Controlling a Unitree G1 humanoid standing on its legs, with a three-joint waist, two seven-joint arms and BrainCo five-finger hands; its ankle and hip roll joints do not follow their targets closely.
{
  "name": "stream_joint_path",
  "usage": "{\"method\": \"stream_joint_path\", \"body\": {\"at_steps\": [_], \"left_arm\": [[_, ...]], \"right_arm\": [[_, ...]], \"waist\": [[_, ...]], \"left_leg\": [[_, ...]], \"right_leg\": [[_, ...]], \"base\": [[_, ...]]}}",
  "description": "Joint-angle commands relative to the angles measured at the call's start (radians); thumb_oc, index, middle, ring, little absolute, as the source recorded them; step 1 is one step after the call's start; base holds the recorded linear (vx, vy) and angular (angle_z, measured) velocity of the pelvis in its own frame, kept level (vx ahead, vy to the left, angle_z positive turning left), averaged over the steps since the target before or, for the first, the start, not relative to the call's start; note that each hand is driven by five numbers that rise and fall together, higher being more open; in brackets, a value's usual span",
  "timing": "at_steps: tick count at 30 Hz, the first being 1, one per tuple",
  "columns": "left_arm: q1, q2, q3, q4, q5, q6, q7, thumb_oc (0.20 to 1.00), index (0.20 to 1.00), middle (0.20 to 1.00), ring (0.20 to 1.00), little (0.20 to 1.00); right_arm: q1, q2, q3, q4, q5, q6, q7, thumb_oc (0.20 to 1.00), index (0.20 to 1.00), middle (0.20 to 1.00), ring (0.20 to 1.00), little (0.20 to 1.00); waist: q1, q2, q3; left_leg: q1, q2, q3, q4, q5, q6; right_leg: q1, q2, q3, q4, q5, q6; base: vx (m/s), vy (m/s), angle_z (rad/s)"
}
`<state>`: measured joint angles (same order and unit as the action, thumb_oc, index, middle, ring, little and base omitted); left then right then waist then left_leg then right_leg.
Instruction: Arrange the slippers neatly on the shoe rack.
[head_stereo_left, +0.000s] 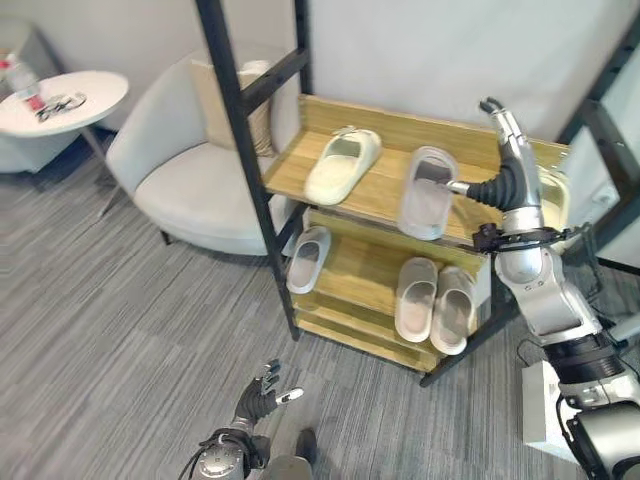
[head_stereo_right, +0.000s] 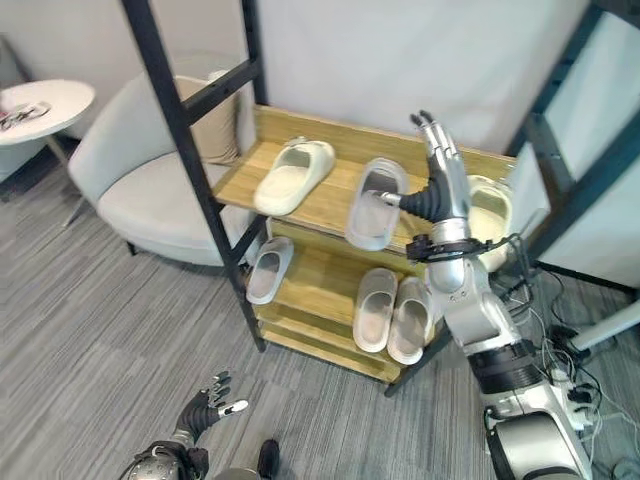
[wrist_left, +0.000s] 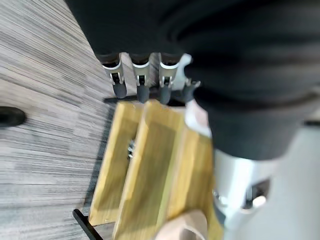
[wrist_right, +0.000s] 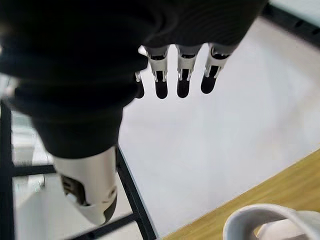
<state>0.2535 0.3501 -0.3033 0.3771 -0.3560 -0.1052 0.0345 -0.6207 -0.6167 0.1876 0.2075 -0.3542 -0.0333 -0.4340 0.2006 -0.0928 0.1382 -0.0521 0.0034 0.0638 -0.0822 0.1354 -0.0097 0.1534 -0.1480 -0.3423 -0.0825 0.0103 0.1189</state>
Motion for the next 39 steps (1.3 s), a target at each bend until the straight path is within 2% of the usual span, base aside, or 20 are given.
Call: {"method": "stream_joint_path", "body": {"at_steps": [1,4,17,19,26,27,29,35,38,39], "left_arm": [[-0.055,0.018,0.004,-0.028,-0.032,-0.057,-0.031,1.000,1.000,1.000,1.000,1.000],[-0.052,0.024,0.010,-0.026,-0.035,-0.053,-0.037,1.000,1.000,1.000,1.000,1.000],[-0.056,0.024,0.018,-0.033,-0.034,-0.050,-0.036,1.000,1.000,1.000,1.000,1.000],[-0.069,0.038,0.011,-0.045,-0.040,-0.054,-0.032,1.000,1.000,1.000,1.000,1.000],[-0.098,0.054,-0.015,-0.040,-0.060,-0.061,-0.017,1.000,1.000,1.000,1.000,1.000],[-0.104,0.056,-0.020,-0.040,-0.064,-0.063,-0.016,1.000,1.000,1.000,1.000,1.000],[-0.112,0.057,-0.023,-0.040,-0.069,-0.064,-0.012,1.000,1.000,1.000,1.000,1.000],[-0.127,0.046,-0.024,-0.036,-0.074,-0.065,-0.002,1.000,1.000,1.000,1.000,1.000],[-0.133,0.035,-0.009,-0.032,-0.061,-0.061,0.005,1.000,1.000,1.000,1.000,1.000],[-0.129,0.026,0.008,-0.037,-0.050,-0.054,0.009,1.000,1.000,1.000,1.000,1.000]], "right_arm": [[-0.086,-0.089,0.007,0.006,0.003,0.009,-0.062,1.000,1.000,1.000,1.000,1.000],[-0.107,-0.119,0.003,0.067,-0.008,0.024,-0.075,1.000,1.000,1.000,1.000,1.000],[-0.091,-0.154,-0.031,0.116,-0.030,0.059,-0.108,1.000,1.000,1.000,1.000,1.000],[-0.150,-0.206,-0.007,0.189,-0.013,0.070,-0.122,1.000,1.000,1.000,1.000,1.000],[-0.307,-0.240,0.062,0.347,0.045,0.091,-0.148,1.000,1.000,1.000,1.000,1.000],[-0.324,-0.233,0.070,0.368,0.058,0.089,-0.152,0.576,0.576,0.576,0.576,0.576],[-0.349,-0.225,0.086,0.401,0.078,0.086,-0.156,0.200,0.200,0.200,0.200,0.200],[-0.312,-0.173,0.072,0.357,0.101,0.070,-0.162,0.200,0.200,0.200,0.200,0.200],[-0.218,-0.120,-0.001,0.184,0.098,0.047,-0.181,0.200,0.200,0.200,0.200,0.200],[-0.114,-0.070,-0.063,0.018,0.087,0.021,-0.177,0.200,0.200,0.200,0.200,0.200]], "waist": [[0.037,0.004,0.023],[0.057,-0.003,0.034],[0.061,0.006,0.070],[0.062,0.009,0.087],[0.072,0.025,0.126],[0.073,0.027,0.129],[0.074,0.030,0.133],[0.068,0.038,0.129],[0.054,0.040,0.119],[0.039,0.043,0.109]], "left_leg": [[0.084,0.043,-0.032,0.013,-0.159,-0.028],[0.064,0.037,-0.046,0.027,-0.164,-0.027],[0.005,0.029,-0.058,0.075,-0.179,-0.024],[-0.023,0.028,-0.060,0.085,-0.177,-0.026],[-0.080,0.022,-0.071,0.105,-0.169,-0.030],[-0.086,0.022,-0.072,0.106,-0.167,-0.031],[-0.095,0.020,-0.074,0.108,-0.166,-0.032],[-0.096,0.018,-0.079,0.106,-0.166,-0.033],[-0.083,0.019,-0.075,0.101,-0.171,-0.031],[-0.068,0.020,-0.070,0.093,-0.174,-0.029]], "right_leg": [[-0.037,-0.052,-0.010,0.022,0.005,0.066],[-0.038,-0.055,-0.026,0.022,0.004,0.068],[-0.062,-0.069,-0.037,0.020,0.003,0.067],[-0.081,-0.074,-0.037,0.022,0.008,0.068],[-0.117,-0.084,-0.047,0.026,0.017,0.068],[-0.120,-0.084,-0.048,0.026,0.018,0.068],[-0.124,-0.086,-0.053,0.025,0.019,0.067],[-0.125,-0.085,-0.056,0.020,0.017,0.065],[-0.121,-0.083,-0.049,0.018,0.014,0.064],[-0.115,-0.081,-0.041,0.016,0.012,0.063]], "base": [[0.01,0.011,0.25],[0.02,0.023,0.18],[0.00,0.010,0.04],[-0.05,0.010,0.03],[-0.04,0.006,0.02],[0.00,0.000,0.00],[0.00,0.000,0.00],[0.00,0.000,0.00],[0.01,-0.002,0.01],[0.05,-0.010,0.03]]}}
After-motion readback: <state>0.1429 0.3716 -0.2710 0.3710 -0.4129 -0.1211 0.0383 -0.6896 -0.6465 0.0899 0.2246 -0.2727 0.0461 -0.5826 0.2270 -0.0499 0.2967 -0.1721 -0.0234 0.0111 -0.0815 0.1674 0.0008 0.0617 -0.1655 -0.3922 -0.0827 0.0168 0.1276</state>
